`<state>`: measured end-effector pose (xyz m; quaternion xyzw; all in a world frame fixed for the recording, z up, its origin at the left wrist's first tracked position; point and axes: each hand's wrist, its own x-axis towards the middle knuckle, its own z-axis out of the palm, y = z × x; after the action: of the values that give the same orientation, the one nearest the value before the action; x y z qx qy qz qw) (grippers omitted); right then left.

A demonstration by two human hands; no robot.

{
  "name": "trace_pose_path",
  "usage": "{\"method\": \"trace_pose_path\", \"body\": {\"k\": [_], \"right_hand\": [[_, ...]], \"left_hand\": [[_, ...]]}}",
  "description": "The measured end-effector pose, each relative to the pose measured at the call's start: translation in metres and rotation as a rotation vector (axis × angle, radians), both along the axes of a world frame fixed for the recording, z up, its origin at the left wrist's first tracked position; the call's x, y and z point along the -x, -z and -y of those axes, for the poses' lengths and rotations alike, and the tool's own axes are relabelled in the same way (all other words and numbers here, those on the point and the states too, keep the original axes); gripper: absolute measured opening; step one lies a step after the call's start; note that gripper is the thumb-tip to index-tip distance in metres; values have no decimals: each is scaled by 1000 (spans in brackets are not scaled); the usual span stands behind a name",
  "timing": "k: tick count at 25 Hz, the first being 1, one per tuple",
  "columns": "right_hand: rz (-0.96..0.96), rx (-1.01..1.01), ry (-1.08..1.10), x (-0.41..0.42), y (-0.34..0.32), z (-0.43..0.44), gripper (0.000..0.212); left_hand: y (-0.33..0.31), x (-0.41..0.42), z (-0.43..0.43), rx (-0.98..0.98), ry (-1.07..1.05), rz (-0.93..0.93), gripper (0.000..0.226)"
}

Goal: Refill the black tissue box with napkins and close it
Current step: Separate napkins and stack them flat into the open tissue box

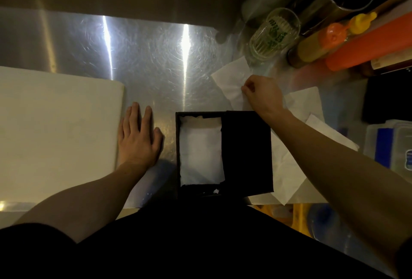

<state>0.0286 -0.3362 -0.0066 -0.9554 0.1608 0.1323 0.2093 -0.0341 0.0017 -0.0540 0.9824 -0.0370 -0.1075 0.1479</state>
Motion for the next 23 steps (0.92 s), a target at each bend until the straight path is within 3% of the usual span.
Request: {"method": "trace_pose_path", "body": {"k": [12, 18, 23], "right_hand": [[462, -222, 121, 37, -74, -44, 9], [492, -340, 231, 98, -123, -96, 5], [408, -401, 339, 139, -119, -122, 6]], "left_hand": [[-2, 1, 0, 44, 22, 9, 58], [3, 3, -5, 46, 57, 28, 57], [3, 2, -7, 62, 82, 40, 58]]}}
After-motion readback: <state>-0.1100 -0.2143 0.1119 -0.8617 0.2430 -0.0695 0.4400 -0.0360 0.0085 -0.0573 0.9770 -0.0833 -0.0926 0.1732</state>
